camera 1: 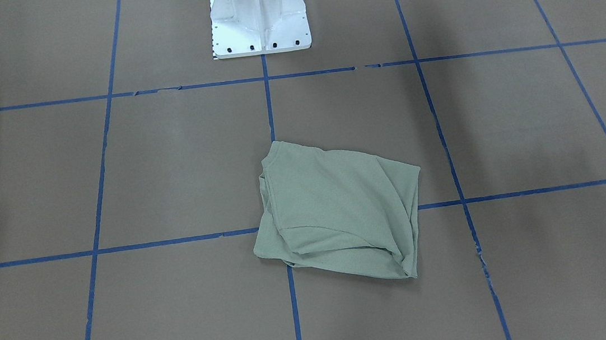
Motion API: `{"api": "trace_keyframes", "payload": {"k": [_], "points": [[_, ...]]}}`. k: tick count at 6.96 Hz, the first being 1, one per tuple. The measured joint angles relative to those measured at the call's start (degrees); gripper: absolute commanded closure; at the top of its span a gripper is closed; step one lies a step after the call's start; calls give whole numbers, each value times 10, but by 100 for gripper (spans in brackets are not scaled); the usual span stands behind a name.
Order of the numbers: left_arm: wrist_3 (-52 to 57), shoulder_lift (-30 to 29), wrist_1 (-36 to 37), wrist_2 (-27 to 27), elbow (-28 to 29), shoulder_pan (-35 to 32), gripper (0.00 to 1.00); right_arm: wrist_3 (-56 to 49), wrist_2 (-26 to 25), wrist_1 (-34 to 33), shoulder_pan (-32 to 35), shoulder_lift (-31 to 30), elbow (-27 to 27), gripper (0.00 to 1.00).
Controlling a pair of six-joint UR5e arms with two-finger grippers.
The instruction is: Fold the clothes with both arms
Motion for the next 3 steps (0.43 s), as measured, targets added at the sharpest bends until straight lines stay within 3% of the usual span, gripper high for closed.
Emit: {"api": "trace_keyframes", "payload": {"k": [3], "points": [[0, 0, -3, -54, 26, -2, 0, 1, 0, 0, 0, 0, 2, 0]]}}
